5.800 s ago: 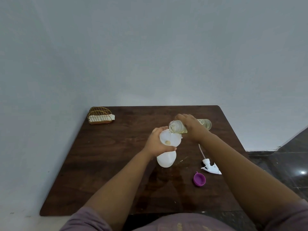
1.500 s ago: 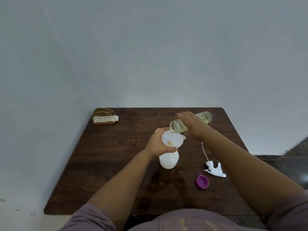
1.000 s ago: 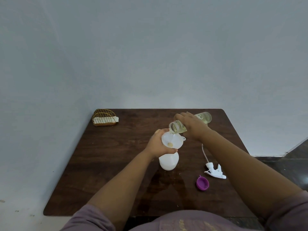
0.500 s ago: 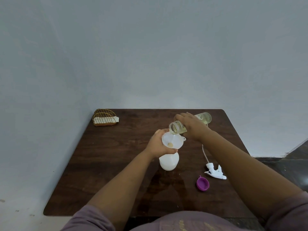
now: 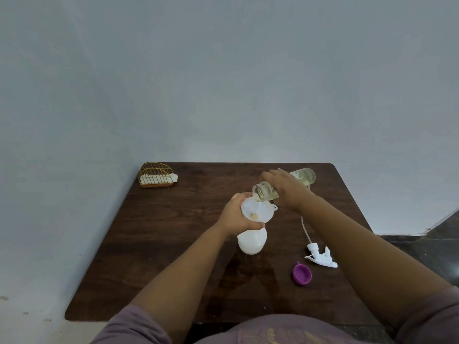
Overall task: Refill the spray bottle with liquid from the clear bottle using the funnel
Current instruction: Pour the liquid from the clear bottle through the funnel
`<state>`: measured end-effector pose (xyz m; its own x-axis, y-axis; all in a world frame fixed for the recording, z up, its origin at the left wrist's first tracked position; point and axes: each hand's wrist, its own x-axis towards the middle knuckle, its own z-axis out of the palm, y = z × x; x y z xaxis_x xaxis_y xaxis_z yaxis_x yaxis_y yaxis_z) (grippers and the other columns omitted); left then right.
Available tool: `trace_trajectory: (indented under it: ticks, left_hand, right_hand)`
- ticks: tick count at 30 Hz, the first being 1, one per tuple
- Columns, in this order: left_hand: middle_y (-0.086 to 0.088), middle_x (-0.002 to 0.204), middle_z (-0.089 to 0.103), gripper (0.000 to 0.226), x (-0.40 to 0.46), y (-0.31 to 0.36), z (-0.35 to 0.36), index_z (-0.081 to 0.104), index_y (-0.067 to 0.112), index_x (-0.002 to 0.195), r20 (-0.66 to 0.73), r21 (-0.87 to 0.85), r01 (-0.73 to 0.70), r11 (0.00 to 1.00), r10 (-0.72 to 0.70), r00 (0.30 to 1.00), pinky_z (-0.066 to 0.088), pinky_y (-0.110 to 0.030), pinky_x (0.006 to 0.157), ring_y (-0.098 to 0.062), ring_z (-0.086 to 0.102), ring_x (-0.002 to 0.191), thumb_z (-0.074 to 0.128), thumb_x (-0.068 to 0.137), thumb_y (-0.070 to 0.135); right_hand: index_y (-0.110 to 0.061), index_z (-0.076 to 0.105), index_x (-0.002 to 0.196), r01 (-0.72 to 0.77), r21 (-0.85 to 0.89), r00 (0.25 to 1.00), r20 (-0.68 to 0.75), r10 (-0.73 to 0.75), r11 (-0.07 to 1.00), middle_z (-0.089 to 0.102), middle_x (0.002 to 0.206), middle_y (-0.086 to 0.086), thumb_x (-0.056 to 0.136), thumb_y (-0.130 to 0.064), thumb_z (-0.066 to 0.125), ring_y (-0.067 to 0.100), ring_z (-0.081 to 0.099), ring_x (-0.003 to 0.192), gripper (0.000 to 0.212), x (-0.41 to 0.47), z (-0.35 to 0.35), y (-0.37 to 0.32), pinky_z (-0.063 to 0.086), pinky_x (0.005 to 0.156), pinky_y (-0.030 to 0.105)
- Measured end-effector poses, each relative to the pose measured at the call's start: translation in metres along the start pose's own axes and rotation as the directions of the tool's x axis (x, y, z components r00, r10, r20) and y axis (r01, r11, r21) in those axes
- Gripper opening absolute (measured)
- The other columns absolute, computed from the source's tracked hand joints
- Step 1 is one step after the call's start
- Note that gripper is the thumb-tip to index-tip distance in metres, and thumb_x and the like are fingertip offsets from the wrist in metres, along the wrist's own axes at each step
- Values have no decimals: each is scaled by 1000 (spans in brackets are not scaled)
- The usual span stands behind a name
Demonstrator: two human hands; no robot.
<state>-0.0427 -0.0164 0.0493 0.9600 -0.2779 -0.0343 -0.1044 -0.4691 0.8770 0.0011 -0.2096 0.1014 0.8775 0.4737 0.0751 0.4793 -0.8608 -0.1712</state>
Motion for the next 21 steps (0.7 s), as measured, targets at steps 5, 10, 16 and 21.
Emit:
trace_trajectory:
  ticks: [5, 10, 16, 21]
  left_hand:
    - [6, 121, 52, 72, -1, 3, -1, 53, 30, 126, 2, 6, -20, 1000, 20, 1000, 49, -31, 86, -14, 54, 108, 89, 63, 24]
    - [6, 122, 52, 74, -1, 3, 0, 53, 28, 128, 2, 18, -18, 1000, 18, 1000, 50, -33, 88, -15, 54, 109, 89, 63, 27]
    - [6, 122, 51, 74, -1, 3, 0, 52, 30, 127, 1, 9, -19, 1000, 19, 1000, 51, -34, 89, -14, 54, 109, 89, 63, 25]
    - [7, 119, 52, 75, -4, 2, 1, 53, 35, 124, 3, -7, -9, 1000, 9, 1000, 52, -37, 89, -14, 55, 108, 88, 58, 31]
  right_hand:
    - [-16, 51, 114, 5, -14, 1000, 12, -5, 1000, 56, 104, 2, 67, -15, 74, 25, 53, 101, 52, -1, 0, -1, 41, 100, 46]
    - [-17, 51, 111, 9, -18, 1000, 2, -9, 1000, 56, 102, 1, 67, -15, 75, 24, 53, 100, 50, -1, 3, -2, 43, 98, 47]
    - [-18, 51, 110, 11, -24, 1000, -1, -11, 1000, 56, 102, 0, 65, -17, 77, 24, 53, 99, 51, -1, 2, -1, 43, 97, 46]
    - [-17, 51, 111, 10, -36, 1000, 5, -10, 999, 56, 102, 1, 66, -17, 77, 24, 53, 98, 52, -2, 1, -2, 43, 98, 46]
